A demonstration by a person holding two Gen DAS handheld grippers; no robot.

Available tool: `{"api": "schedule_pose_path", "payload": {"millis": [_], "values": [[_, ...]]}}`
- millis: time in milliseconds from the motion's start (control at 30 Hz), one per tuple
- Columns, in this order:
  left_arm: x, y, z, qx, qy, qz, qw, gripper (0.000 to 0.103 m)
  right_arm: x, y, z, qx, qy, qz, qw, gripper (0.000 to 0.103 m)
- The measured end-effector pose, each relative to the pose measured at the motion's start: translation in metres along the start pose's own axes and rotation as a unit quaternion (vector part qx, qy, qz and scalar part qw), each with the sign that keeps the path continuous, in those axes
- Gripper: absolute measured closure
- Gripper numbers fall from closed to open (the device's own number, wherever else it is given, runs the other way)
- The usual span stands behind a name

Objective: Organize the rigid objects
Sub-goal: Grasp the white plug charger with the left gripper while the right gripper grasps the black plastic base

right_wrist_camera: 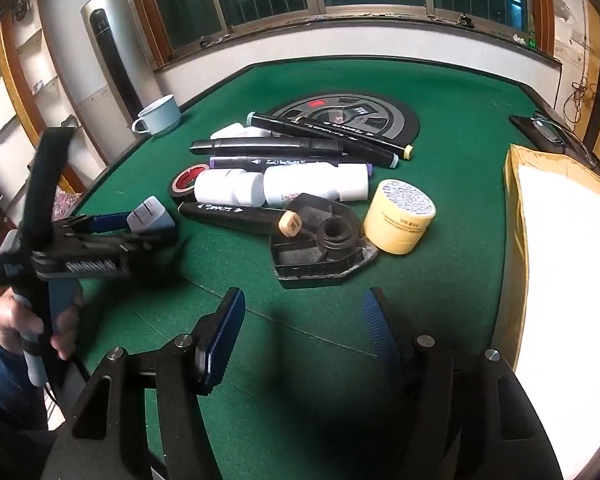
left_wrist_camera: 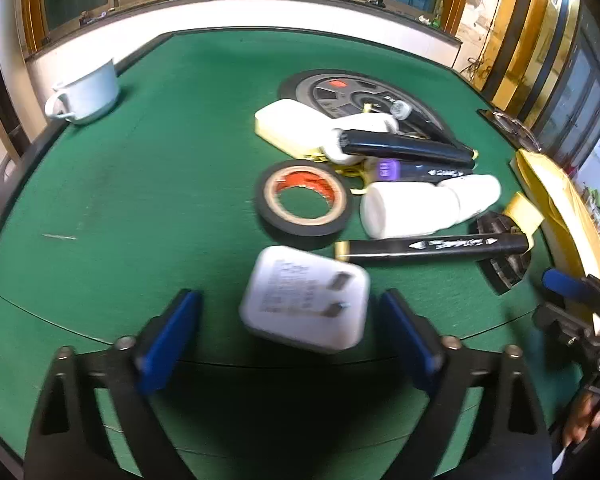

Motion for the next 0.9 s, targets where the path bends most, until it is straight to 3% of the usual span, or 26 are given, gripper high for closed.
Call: {"api": "schedule_pose_path", "payload": {"millis": [167, 333, 667, 900], "values": [[0.007, 0.004, 0.0, -0.008, -0.016, 0.03, 0.9994, 0.024, 0.001, 0.0, 0.004, -0.011, -0.004, 0.003, 1.0, 0.046], [0.013, 0.0, 0.0, 0.001, -0.01, 0.04, 0.9991, 0.053, 0.003, 0.0, 0.004, -0.009, -0.005, 0.011, 1.0, 0.046], [0.01, -0.002, 0.0, 0.004, 0.007, 0.031, 0.9995, 0.053, -0.011, -0.009, 0.013, -0.026, -0.011, -0.001, 1.0, 0.046], [0.009, -0.002, 0.0, 0.004, 0.009, 0.029, 0.9995, 0.053, -0.008, -0.026, 0.036, -0.05, 0.035, 0.008, 0.998, 0.039]]}}
Point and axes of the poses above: each gripper's, at about its wrist camera, not at the fingertips, and z roughly the way its jaws point, x to its right, y to its underside, the point moved 6 cm from there along z, roughly the way its jaws point, and after that the axes turned 14 degrees about y, right-handed, at the moved point
